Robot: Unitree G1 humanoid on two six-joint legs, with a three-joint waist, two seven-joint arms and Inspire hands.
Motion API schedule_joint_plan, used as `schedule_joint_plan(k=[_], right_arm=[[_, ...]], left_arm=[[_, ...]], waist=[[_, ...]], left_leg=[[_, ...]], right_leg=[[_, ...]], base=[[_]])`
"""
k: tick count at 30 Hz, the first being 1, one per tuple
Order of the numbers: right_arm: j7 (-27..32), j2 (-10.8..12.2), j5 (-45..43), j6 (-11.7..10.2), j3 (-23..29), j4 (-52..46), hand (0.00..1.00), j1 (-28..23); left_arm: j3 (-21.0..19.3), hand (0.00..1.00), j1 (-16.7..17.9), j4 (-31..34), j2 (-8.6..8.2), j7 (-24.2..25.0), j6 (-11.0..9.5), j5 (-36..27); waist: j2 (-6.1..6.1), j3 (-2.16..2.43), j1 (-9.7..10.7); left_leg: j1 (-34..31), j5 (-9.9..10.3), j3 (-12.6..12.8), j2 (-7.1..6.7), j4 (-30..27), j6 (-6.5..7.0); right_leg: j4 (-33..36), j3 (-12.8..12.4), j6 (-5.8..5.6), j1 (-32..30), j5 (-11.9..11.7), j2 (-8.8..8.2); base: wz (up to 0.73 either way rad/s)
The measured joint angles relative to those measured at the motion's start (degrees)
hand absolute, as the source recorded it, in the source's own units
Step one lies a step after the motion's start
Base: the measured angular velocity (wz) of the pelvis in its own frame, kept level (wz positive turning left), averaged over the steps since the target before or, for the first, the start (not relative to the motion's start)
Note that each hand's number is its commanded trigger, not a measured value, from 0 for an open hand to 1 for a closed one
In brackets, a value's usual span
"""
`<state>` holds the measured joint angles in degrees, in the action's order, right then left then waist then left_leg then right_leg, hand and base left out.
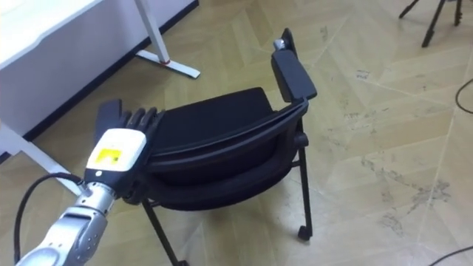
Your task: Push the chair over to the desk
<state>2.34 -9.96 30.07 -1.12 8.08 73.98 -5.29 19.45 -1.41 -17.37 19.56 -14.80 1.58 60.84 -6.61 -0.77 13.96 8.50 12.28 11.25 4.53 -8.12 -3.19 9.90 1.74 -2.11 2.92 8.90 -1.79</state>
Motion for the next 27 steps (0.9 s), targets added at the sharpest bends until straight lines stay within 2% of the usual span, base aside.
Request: schedule_joint_plan(k=[6,10,13,15,18,19,21,22,23,27], right_arm=[[0.1,-0.3,1.0,0.1,0.7,0.3,0.0,0.2],[0.1,-0.8,1.1,1.3,1.9,0.3,0.0,0.8],[0.1,-0.8,2.7,1.3,2.8,0.1,0.0,0.9],[0.2,-0.9,2.7,1.3,3.6,0.1,0.0,1.0],[0.2,-0.8,-0.3,1.7,4.6,0.1,0.0,1.1],[0.2,-0.8,-1.1,2.0,4.6,0.1,0.0,1.1],[0.2,-0.8,-2.7,2.8,4.6,0.1,0.0,1.3],[0.2,-0.8,-3.0,2.9,4.6,0.1,0.0,1.3],[0.3,-0.8,-3.5,3.1,4.7,-0.1,0.0,1.4],[0.5,-0.8,-3.7,3.3,5.4,-0.3,0.0,1.7]], left_arm=[[-0.1,0.0,-0.8,-3.4,-0.02,-2.7,-0.9,-0.7],[-0.3,0.0,-1.5,-6.4,-0.28,-4.5,-1.6,-0.7],[-1.2,0.0,-2.0,-7.2,-0.85,-3.8,-1.6,-2.1],[-1.4,0.0,-2.1,-7.8,-0.84,-2.9,-1.5,-3.1],[-1.3,0.0,-3.1,-8.9,-0.87,-1.7,-1.3,-6.7],[-1.3,0.05,-3.5,-9.2,-0.89,-1.1,-1.1,-7.5],[-1.4,0.56,-5.1,-10.6,-0.97,1.9,-0.2,-9.5],[-1.4,0.89,-5.6,-10.9,-0.97,2.7,0.1,-9.8],[-1.4,1.0,-6.1,-10.9,-0.95,4.6,0.8,-10.8],[-2.1,1.0,-6.7,-10.6,-0.85,8.4,2.0,-11.6]], waist=[[-0.01,0.05,0.0],[0.15,0.16,-0.2],[0.68,0.47,-0.2],[1.14,0.89,-0.2],[1.26,0.98,0.0],[1.26,0.98,0.1],[1.25,0.98,0.1],[1.25,0.98,0.1],[1.25,0.97,0.3],[1.25,0.97,0.8]], left_leg=[[0.4,0.0,0.6,-0.01,0.0,0.01],[1.2,0.0,1.4,-0.06,0.2,0.01],[1.4,0.0,1.5,-0.03,0.4,0.02],[1.7,0.0,1.9,-0.02,0.4,0.02],[2.1,0.0,2.2,-0.09,0.5,0.02],[2.1,0.0,2.3,-0.1,0.4,0.02],[2.4,-0.1,2.4,-0.08,0.4,0.09],[2.5,-0.1,2.4,-0.08,0.4,0.11],[2.8,-0.1,2.4,-0.08,0.4,0.13],[3.2,-0.1,2.5,-0.09,0.4,0.15]], right_leg=[[0.1,-0.8,-0.04,0.0,0.0,0.08],[0.7,-1.8,-0.15,0.1,0.1,0.2],[0.8,-1.9,-0.14,0.0,0.1,0.27],[0.8,-2.2,-0.15,0.1,0.1,0.33],[0.8,-2.6,-0.17,0.2,0.1,0.31],[0.8,-2.6,-0.19,0.2,0.1,0.3],[0.8,-2.5,-0.24,0.5,0.0,0.31],[0.8,-2.5,-0.25,0.6,0.0,0.3],[0.8,-2.5,-0.26,0.9,0.0,0.31],[0.9,-2.6,-0.3,1.2,-0.1,0.29]], base=[[-0.05],[-0.11],[0.0],[-0.07],[-0.06],[0.0],[0.0],[0.0],[0.0],[0.0]])
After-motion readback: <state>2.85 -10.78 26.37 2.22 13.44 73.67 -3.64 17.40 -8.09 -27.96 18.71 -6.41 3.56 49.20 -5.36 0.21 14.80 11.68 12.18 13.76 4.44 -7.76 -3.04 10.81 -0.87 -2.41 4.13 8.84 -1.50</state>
